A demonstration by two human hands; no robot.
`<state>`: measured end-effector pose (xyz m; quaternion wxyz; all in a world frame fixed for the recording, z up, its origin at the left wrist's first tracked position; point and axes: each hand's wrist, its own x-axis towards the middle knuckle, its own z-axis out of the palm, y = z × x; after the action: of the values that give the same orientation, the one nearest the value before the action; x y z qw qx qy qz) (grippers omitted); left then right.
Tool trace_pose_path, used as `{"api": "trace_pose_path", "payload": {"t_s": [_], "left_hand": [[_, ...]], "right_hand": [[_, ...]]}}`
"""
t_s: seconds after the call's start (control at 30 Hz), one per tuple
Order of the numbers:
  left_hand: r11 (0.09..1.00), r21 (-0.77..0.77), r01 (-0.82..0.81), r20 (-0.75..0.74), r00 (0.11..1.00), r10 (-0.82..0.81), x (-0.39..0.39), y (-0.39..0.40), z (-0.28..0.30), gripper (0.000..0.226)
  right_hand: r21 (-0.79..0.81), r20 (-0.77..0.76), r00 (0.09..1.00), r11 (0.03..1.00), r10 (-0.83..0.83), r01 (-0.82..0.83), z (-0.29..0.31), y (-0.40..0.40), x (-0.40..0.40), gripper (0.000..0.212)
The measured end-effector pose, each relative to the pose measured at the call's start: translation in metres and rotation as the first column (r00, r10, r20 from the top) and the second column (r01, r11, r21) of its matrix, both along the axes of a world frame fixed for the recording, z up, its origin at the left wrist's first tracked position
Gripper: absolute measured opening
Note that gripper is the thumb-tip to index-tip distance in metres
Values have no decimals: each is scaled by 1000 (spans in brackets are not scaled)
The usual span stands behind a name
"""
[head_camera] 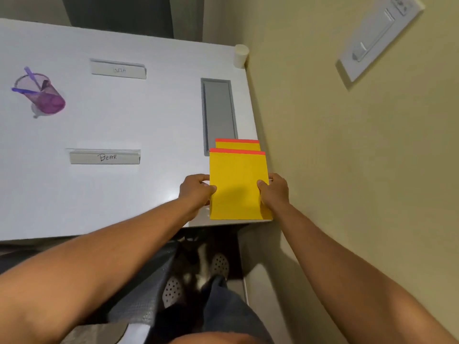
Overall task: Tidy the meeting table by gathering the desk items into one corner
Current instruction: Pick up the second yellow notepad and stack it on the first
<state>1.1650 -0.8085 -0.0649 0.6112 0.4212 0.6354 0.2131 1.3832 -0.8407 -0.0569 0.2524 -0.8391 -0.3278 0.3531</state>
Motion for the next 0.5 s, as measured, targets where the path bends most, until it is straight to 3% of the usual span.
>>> {"api": "trace_pose_path", "payload": {"t_s": [0.5], "left_hand": [[987,109,-119,-182,974,138,42,83,-67,31]], "right_hand": [[-74,-95,995,997,2,-9,-57,107,34,50]]}}
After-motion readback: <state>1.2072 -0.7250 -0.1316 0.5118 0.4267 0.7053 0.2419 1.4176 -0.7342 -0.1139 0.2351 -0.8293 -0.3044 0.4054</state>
